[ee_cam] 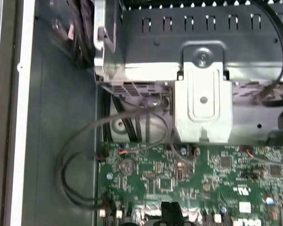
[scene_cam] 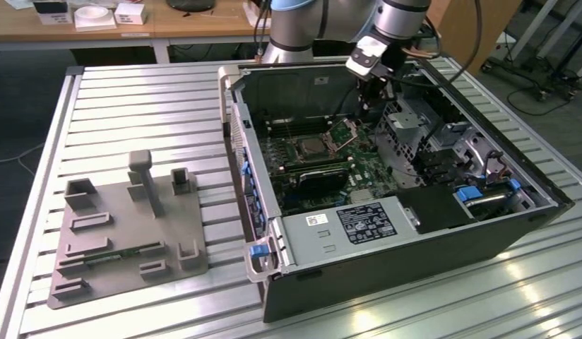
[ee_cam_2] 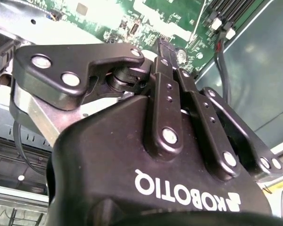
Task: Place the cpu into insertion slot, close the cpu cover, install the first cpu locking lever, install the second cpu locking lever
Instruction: 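Close the cpu cover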
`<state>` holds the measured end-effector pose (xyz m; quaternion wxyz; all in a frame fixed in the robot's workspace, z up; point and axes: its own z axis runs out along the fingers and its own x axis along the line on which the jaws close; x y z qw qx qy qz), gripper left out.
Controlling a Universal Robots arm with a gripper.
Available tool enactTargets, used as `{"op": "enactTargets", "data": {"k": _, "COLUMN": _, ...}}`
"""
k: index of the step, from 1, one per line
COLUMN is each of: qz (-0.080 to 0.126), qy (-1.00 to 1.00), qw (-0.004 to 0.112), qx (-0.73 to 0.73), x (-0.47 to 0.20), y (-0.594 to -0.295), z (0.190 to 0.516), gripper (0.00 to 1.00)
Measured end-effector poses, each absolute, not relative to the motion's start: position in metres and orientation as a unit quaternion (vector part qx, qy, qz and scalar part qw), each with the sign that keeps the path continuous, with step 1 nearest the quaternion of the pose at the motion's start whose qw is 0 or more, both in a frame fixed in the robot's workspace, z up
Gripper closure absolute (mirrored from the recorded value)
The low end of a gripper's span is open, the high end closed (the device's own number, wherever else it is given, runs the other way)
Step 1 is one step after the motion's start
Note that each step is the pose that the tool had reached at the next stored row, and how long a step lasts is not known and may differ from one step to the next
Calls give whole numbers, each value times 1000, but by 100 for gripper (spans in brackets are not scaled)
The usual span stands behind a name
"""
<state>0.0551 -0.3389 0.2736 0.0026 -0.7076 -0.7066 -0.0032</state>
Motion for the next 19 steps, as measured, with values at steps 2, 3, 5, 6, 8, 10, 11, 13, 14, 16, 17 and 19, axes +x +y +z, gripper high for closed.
{"op": "enactTargets", "data": {"k": 2, "qz": -3, "qy": -707, "qw": 3, "qx": -708, "x": 57, "y": -339, "z": 273, "gripper": 90}}
{"op": "enactTargets", "data": {"k": 3, "qz": -3, "qy": -707, "qw": 3, "qx": -708, "x": 58, "y": -339, "z": 272, "gripper": 90}}
{"op": "enactTargets", "data": {"k": 5, "qz": -3, "qy": -707, "qw": 3, "qx": -708, "x": 59, "y": -339, "z": 271, "gripper": 90}}
{"op": "enactTargets", "data": {"k": 6, "qz": -3, "qy": -707, "qw": 3, "qx": -708, "x": 59, "y": -339, "z": 270, "gripper": 90}}
{"op": "enactTargets", "data": {"k": 8, "qz": -3, "qy": -707, "qw": 3, "qx": -708, "x": 59, "y": -339, "z": 270, "gripper": 90}}
{"op": "enactTargets", "data": {"k": 10, "qz": -3, "qy": -707, "qw": 3, "qx": -708, "x": 59, "y": -339, "z": 268, "gripper": 90}}
{"op": "enactTargets", "data": {"k": 11, "qz": -3, "qy": -707, "qw": 3, "qx": -708, "x": 59, "y": -339, "z": 267, "gripper": 90}}
{"op": "enactTargets", "data": {"k": 13, "qz": -3, "qy": -707, "qw": 3, "qx": -708, "x": 60, "y": -339, "z": 264, "gripper": 90}}
{"op": "enactTargets", "data": {"k": 14, "qz": -3, "qy": -707, "qw": 3, "qx": -708, "x": 60, "y": -339, "z": 263, "gripper": 90}}
{"op": "enactTargets", "data": {"k": 16, "qz": -3, "qy": -707, "qw": 3, "qx": -708, "x": 60, "y": -339, "z": 259, "gripper": 90}}
{"op": "enactTargets", "data": {"k": 17, "qz": -3, "qy": -707, "qw": 3, "qx": -708, "x": 60, "y": -339, "z": 257, "gripper": 90}}
{"op": "enactTargets", "data": {"k": 19, "qz": -3, "qy": -707, "qw": 3, "qx": -708, "x": 60, "y": -339, "z": 254, "gripper": 90}}
